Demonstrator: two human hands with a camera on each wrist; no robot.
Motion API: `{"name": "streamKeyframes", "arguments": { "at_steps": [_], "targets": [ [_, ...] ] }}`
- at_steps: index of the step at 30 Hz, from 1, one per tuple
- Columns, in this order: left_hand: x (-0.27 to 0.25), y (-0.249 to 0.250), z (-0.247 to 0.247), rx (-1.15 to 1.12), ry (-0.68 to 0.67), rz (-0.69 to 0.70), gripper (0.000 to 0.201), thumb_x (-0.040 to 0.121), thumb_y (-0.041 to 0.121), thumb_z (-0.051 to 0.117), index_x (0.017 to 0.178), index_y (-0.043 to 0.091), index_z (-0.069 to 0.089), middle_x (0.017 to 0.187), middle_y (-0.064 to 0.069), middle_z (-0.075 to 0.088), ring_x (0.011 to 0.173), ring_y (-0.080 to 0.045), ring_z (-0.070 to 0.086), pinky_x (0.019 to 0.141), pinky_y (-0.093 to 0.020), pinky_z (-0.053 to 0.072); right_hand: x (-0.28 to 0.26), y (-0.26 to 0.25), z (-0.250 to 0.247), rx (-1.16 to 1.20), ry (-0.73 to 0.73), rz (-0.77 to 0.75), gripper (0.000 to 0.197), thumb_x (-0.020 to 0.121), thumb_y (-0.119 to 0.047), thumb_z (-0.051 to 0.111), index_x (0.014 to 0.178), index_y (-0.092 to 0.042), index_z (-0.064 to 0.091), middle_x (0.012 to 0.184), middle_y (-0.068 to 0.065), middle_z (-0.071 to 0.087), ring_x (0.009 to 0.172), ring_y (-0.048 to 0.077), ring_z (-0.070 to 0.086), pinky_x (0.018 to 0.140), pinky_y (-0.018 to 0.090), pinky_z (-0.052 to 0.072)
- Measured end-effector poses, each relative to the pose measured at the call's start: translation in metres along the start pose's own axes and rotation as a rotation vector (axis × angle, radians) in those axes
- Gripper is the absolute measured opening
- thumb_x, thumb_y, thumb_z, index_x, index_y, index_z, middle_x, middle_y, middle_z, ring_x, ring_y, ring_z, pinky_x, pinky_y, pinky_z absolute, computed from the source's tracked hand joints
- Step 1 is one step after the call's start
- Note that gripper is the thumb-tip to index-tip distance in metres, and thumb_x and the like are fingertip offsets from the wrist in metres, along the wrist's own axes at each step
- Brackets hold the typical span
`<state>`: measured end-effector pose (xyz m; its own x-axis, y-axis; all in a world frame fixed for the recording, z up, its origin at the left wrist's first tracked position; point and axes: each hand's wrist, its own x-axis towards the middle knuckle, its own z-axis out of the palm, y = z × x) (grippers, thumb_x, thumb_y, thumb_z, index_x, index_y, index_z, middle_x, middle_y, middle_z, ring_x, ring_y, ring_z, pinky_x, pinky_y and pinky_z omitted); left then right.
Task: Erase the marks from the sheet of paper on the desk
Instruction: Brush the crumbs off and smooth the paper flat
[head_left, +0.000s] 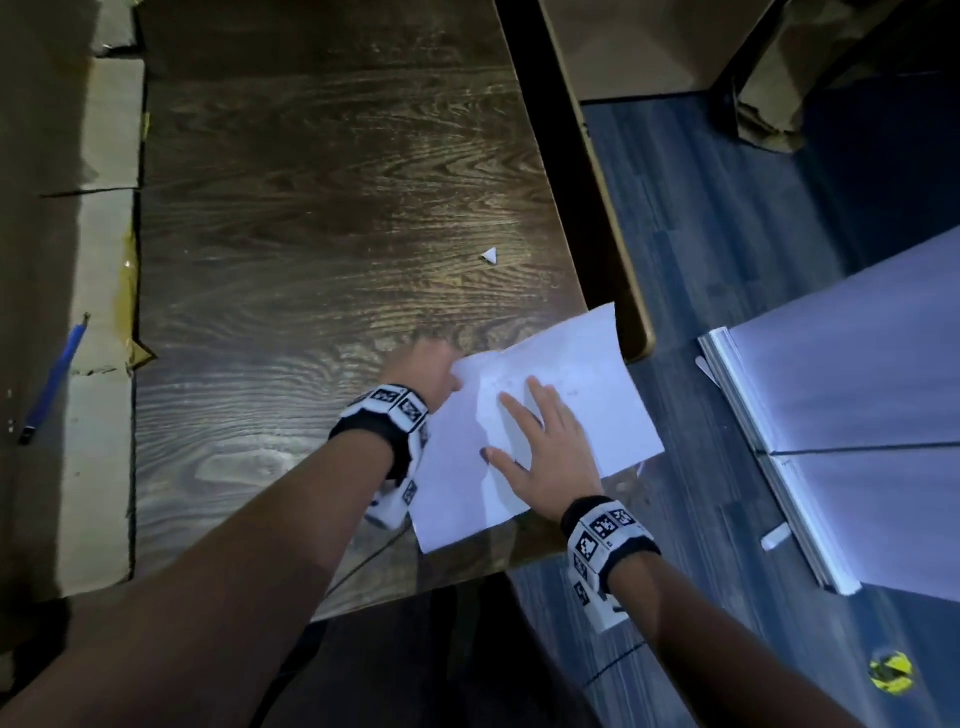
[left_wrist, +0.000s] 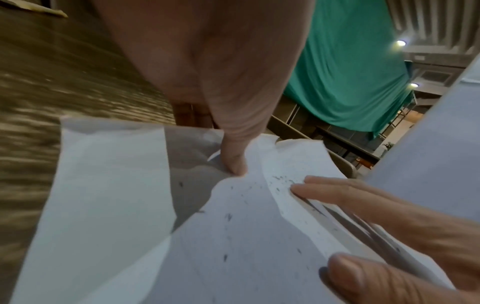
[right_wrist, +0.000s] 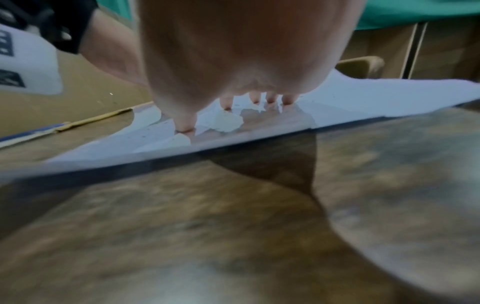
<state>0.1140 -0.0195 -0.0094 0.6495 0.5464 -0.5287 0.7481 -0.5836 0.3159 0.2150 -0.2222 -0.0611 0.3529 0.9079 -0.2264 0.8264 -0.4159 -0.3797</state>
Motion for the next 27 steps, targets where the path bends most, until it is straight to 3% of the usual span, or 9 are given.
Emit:
{"name": "streamKeyframes", "arguments": {
  "at_steps": [4, 7, 9, 12, 15, 18, 21, 24, 27],
  "targets": [
    [0.005, 0.015, 0.008, 0.028, 0.240, 0.087, 0.039, 0.094, 0.023, 0.063, 0.133, 0.020, 0.054, 0.130, -0.006, 0.052, 0.121, -0.028, 0.047, 0.097, -0.040, 0.039, -0.003, 0.013, -0.009, -0.077, -0.013, 0.132, 0.073, 0.092, -0.074, 0.031, 0.155, -0.040, 0.014, 0.166, -0.005, -0.002, 0.153, 0.019, -0.004, 0.124, 0.044, 0.011],
    [-0.009, 0.010, 0.013, 0.028, 0.312, 0.172, 0.045, 0.091, 0.034, 0.066, 0.132, 0.020, 0.053, 0.130, -0.005, 0.045, 0.119, -0.026, 0.042, 0.097, -0.039, 0.035, -0.013, 0.014, -0.007, -0.071, 0.021, 0.205, 0.074, 0.093, -0.073, 0.031, 0.156, -0.037, 0.012, 0.166, -0.002, -0.002, 0.153, 0.022, -0.003, 0.124, 0.045, 0.011],
    [-0.020, 0.002, 0.022, 0.049, 0.219, 0.270, 0.061, 0.089, 0.052, 0.064, 0.139, 0.019, 0.051, 0.139, -0.006, 0.040, 0.126, -0.026, 0.039, 0.101, -0.040, 0.036, -0.021, 0.011, -0.003, -0.065, 0.064, 0.237, 0.075, 0.093, -0.072, 0.033, 0.156, -0.035, 0.016, 0.166, 0.002, 0.004, 0.153, 0.025, 0.003, 0.123, 0.046, 0.016],
    [-0.035, -0.016, 0.044, 0.157, -0.034, 0.322, 0.106, 0.081, 0.074, 0.058, 0.159, 0.020, 0.012, 0.166, 0.001, 0.005, 0.150, -0.021, 0.010, 0.119, -0.044, 0.023, -0.030, 0.006, -0.002, -0.078, 0.067, 0.281, 0.075, 0.093, -0.071, 0.033, 0.156, -0.033, 0.017, 0.166, 0.003, 0.006, 0.153, 0.027, 0.006, 0.121, 0.047, 0.017],
    [-0.044, -0.024, 0.060, 0.137, -0.051, 0.275, 0.125, 0.075, 0.079, 0.060, 0.158, 0.021, -0.012, 0.164, 0.008, -0.021, 0.152, -0.015, -0.013, 0.123, -0.044, 0.012, -0.029, 0.003, -0.004, -0.038, 0.101, 0.289, 0.073, 0.093, -0.069, 0.037, 0.154, -0.033, 0.021, 0.166, 0.003, 0.009, 0.152, 0.026, 0.009, 0.120, 0.045, 0.019],
    [-0.047, -0.027, 0.064, 0.081, -0.012, 0.194, 0.132, 0.071, 0.082, 0.061, 0.157, 0.019, -0.017, 0.162, 0.008, -0.028, 0.150, -0.013, -0.022, 0.122, -0.041, 0.006, -0.007, -0.009, -0.001, 0.027, 0.149, 0.144, 0.064, 0.098, -0.056, 0.042, 0.154, -0.030, 0.026, 0.165, 0.004, 0.013, 0.152, 0.027, 0.010, 0.120, 0.044, 0.019],
    [-0.050, -0.030, 0.067, 0.063, 0.011, 0.168, 0.135, 0.068, 0.083, 0.061, 0.157, 0.017, -0.015, 0.161, 0.008, -0.029, 0.150, -0.010, -0.021, 0.122, -0.036, 0.003, 0.025, -0.040, 0.013, -0.019, 0.037, 0.008, 0.060, 0.102, -0.052, 0.030, 0.157, -0.033, 0.014, 0.166, 0.000, -0.002, 0.153, 0.022, -0.004, 0.124, 0.044, 0.007],
    [-0.051, -0.033, 0.066, 0.070, 0.001, 0.175, 0.139, 0.064, 0.084, 0.064, 0.157, 0.017, -0.017, 0.161, 0.007, -0.030, 0.150, -0.009, -0.020, 0.123, -0.034, 0.004, 0.034, -0.049, 0.023, -0.090, -0.036, -0.022, 0.061, 0.103, -0.053, 0.021, 0.157, -0.033, 0.004, 0.165, -0.003, -0.011, 0.152, 0.018, -0.012, 0.124, 0.044, -0.003],
    [-0.049, -0.037, 0.063, 0.095, -0.040, 0.191, 0.143, 0.061, 0.086, 0.063, 0.156, 0.017, -0.018, 0.160, 0.006, -0.032, 0.150, -0.011, -0.020, 0.123, -0.035, 0.006, 0.021, -0.014, 0.014, -0.085, 0.018, 0.057, 0.058, 0.103, -0.051, 0.016, 0.157, -0.035, 0.003, 0.165, -0.005, -0.009, 0.152, 0.017, -0.010, 0.124, 0.043, -0.003]
  ]
}}
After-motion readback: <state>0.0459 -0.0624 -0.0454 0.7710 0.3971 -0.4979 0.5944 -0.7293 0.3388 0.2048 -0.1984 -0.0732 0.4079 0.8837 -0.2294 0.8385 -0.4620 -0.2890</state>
